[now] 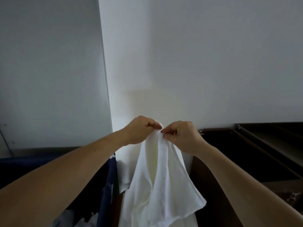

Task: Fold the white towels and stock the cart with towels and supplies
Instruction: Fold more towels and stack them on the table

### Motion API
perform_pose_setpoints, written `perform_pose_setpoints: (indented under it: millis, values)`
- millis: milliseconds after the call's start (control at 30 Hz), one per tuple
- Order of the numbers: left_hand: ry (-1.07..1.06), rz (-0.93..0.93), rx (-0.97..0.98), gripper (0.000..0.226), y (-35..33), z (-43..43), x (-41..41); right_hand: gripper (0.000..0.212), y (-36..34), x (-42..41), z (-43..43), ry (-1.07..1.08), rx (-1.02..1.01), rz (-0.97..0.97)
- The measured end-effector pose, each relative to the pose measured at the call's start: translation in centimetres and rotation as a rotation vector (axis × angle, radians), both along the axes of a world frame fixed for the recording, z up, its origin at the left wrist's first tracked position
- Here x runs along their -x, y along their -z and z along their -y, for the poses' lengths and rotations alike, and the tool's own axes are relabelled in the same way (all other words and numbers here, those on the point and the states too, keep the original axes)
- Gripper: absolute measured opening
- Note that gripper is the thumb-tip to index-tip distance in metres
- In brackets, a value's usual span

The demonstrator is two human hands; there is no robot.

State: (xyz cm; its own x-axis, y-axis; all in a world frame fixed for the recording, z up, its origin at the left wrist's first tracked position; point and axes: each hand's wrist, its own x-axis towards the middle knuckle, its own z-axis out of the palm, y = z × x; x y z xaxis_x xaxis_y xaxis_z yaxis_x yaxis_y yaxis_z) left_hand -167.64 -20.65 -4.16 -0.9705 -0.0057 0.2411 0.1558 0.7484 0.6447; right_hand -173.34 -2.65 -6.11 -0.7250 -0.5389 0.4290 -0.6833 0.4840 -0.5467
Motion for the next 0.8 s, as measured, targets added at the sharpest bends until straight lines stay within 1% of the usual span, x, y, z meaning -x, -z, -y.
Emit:
perform_pose_setpoints:
  millis: [100, 133, 200, 233, 267, 333, 367, 433, 500, 600, 633, 700, 800]
  values:
    - [0.066, 0.101, -0.001, 0.038, 0.3, 0.3, -0.7, 0.022, 0.1, -0.1, 0.2, -0.024, -0.019, -0.012]
    - [0.085, 0.127, 0.042, 0.033, 0.3, 0.4, -0.9, 0.022, 0.1, -0.1, 0.2, -0.031, -0.015, -0.004]
    - [0.106, 0.169, 0.185, 0.013, 0.4, 0.6, -1.1, 0.019, 0.1, -0.3, 0.3, -0.044, -0.004, 0.018]
    - [0.105, 0.178, 0.244, 0.014, 0.5, 0.6, -1.1, 0.015, 0.1, -0.3, 0.3, -0.049, 0.008, 0.036]
    - [0.096, 0.17, 0.277, 0.022, 0.6, 0.7, -0.9, 0.012, 0.2, -0.3, 0.4, -0.053, 0.029, 0.052]
    - [0.067, 0.111, 0.27, 0.039, 0.8, 0.8, -0.6, 0.012, 0.3, -0.3, 0.3, -0.035, 0.082, 0.062]
    - [0.057, 0.074, 0.255, 0.044, 0.8, 0.9, -0.5, 0.015, 0.5, -0.2, 0.2, -0.013, 0.114, 0.063]
    - [0.038, 0.009, 0.254, 0.039, 0.6, 0.7, -0.4, 0.022, 1.1, 0.1, 0.1, 0.03, 0.172, 0.095]
    - [0.006, -0.077, 0.224, 0.027, 0.2, 0.7, -0.2, 0.03, 2.3, 0.3, 0.0, 0.049, 0.168, 0.131]
    - [-0.097, -0.271, 0.152, 0.035, -1.1, 1.2, 0.6, 0.033, 4.5, 0.1, 0.0, 0.059, 0.145, 0.154]
    - [-0.134, -0.321, 0.147, 0.032, -1.6, 1.5, 1.0, 0.031, 5.0, -0.1, 0.0, 0.067, 0.148, 0.156]
    - [-0.184, -0.387, 0.136, 0.029, -2.7, 2.1, 1.5, 0.025, 6.2, -0.1, 0.0, 0.082, 0.099, 0.198]
    - [-0.198, -0.456, 0.141, 0.03, -3.8, 2.6, 2.1, 0.019, 7.6, 0.3, 0.0, 0.054, -0.097, 0.267]
